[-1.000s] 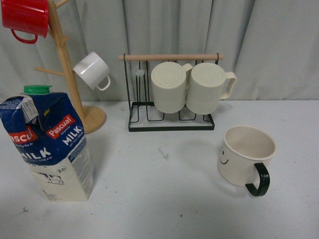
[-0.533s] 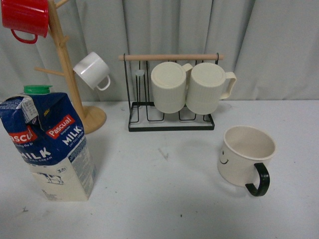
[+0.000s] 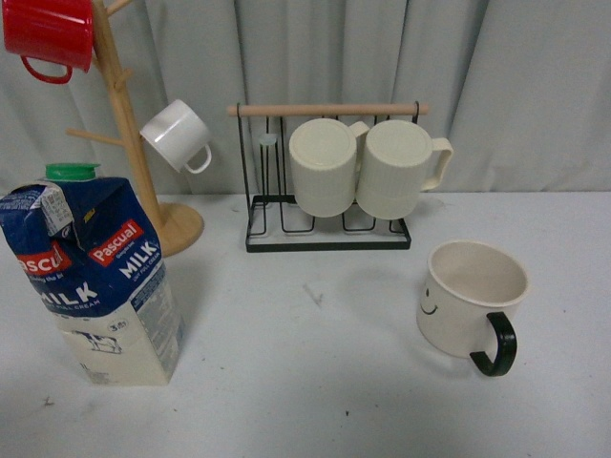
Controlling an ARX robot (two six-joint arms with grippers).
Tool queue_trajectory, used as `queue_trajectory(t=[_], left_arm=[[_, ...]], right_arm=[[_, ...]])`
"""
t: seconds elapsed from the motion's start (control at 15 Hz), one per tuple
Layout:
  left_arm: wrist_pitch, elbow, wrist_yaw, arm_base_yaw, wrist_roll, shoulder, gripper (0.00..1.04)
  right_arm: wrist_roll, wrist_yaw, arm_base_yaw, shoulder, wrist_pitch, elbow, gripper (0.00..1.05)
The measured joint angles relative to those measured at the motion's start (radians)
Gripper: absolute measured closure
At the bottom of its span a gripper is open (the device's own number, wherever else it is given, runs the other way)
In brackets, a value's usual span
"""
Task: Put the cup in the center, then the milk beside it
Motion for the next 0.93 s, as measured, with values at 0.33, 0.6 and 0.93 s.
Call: queue_trajectory(t=[0.33,0.6,0.93], left_arm=[[0.000,0.000,0.000,0.000,0.000,0.000,0.07],[0.000,0.000,0.000,0.000,0.000,0.000,0.07],[0.000,0.000,0.000,0.000,0.000,0.000,0.07]], right_arm=[[0.109,-0.161,-0.138,0.619,0.460,0.087,0.06],[0.211,-0.064,-0.013,1.366,0.468,0.500,0.06],[0.308,0.013,0.132,1.735,0.116,0.919,0.06]])
